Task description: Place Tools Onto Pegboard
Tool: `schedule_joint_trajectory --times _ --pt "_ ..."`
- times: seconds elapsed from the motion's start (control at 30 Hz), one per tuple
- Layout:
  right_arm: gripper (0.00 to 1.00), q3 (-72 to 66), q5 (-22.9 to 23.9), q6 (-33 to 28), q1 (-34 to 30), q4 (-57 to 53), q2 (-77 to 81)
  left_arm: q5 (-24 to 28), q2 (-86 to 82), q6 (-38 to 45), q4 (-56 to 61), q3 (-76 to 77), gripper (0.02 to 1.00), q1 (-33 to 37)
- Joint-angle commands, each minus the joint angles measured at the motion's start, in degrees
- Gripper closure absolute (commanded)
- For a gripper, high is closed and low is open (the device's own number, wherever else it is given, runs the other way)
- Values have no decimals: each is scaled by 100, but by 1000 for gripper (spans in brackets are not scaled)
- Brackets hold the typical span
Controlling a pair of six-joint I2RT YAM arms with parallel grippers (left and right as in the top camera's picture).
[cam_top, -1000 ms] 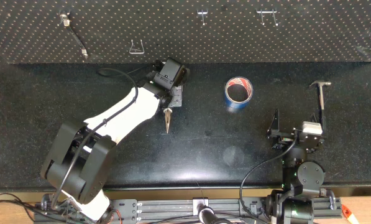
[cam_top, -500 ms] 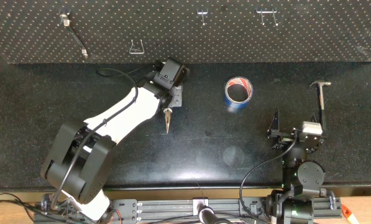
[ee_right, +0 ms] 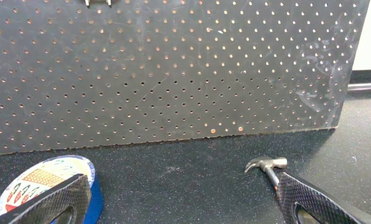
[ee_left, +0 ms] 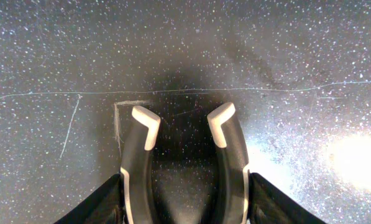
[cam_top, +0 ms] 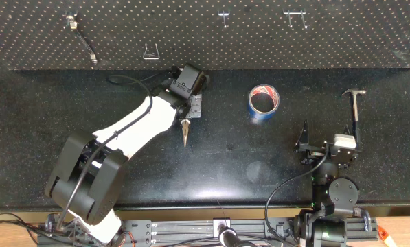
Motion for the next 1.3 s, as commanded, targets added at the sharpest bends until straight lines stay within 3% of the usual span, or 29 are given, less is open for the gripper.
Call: schedule_joint_trajectory --times 0.03,0.1,0.37,0.83,1.07,1.17,1.3 --pt "27 -20 -50 -63 -28 -33 -61 105 166 -15 -15 57 812 17" --pt "29 -20 -50 -63 -28 -33 -61 105 166 -57 -17 57 991 17" --pt "29 -20 -50 -63 -28 -33 -61 66 -358 -52 -293 57 991 13" --pt "29 -20 -52 -63 -28 -33 -61 105 -3515 192 -1593 57 991 581" --pt "29 -20 -52 -63 -28 -33 -61 -289 -4994 1423 -1517 57 991 614" --pt "29 -20 -50 -63 -28 -33 -61 -625 -5283 2188 -962 -33 993 887" --pt "29 -20 -50 -63 -28 -33 -61 -282 -5403 2590 1115 -938 991 1410"
